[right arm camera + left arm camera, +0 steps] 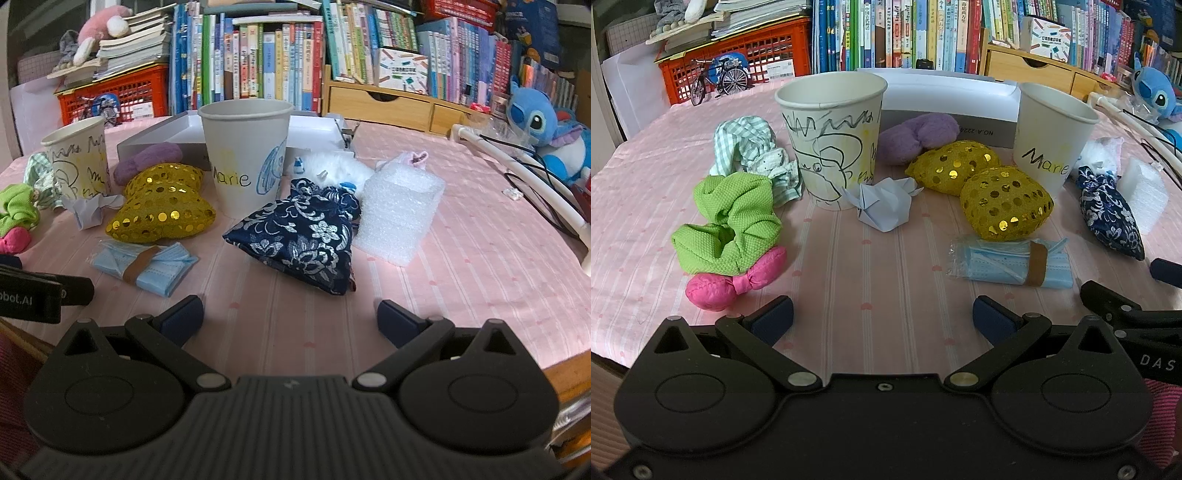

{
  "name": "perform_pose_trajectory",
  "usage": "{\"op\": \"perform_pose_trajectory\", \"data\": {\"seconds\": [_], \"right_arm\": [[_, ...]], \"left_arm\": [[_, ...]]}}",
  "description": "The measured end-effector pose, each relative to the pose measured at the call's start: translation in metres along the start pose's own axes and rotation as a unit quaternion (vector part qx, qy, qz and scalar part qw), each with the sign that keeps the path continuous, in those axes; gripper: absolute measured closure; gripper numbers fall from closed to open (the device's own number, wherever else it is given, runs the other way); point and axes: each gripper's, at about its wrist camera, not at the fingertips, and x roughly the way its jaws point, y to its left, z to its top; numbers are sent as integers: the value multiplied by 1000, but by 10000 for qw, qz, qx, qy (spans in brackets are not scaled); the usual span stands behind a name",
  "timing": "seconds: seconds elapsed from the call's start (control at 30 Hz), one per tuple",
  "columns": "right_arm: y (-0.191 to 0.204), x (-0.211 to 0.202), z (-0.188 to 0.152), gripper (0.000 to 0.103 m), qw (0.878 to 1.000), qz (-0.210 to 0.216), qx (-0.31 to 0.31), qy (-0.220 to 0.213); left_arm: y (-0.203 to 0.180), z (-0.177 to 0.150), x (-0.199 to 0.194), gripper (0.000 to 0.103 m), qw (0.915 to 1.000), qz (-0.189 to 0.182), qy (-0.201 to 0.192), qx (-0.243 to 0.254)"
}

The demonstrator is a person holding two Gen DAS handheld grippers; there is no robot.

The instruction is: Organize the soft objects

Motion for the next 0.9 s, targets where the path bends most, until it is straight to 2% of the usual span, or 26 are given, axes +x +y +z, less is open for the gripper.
{"op": "perform_pose_trajectory", "data": {"seconds": [0.33, 0.53, 0.67, 0.8, 0.9], "right_arm": [[-2, -1, -3, 0, 9999, 75, -58, -96], [-2, -2, -7, 0, 9997, 88, -20, -244], [-2, -3, -8, 0, 9995, 85, -1, -304], [-7, -6, -7, 0, 9992, 203, 115, -325], [-19, -14, -4, 0, 9964, 443, 438, -576]], "left_arm": [[1, 0, -1, 0, 9998, -70, -128, 111], [2, -8, -3, 0, 9992, -101, -371, 145], [2, -7, -5, 0, 9992, -161, -336, 113], [-1, -6, -15, 0, 9980, -449, -421, 145], [-8, -5, -25, 0, 9949, -717, -673, 236]]}}
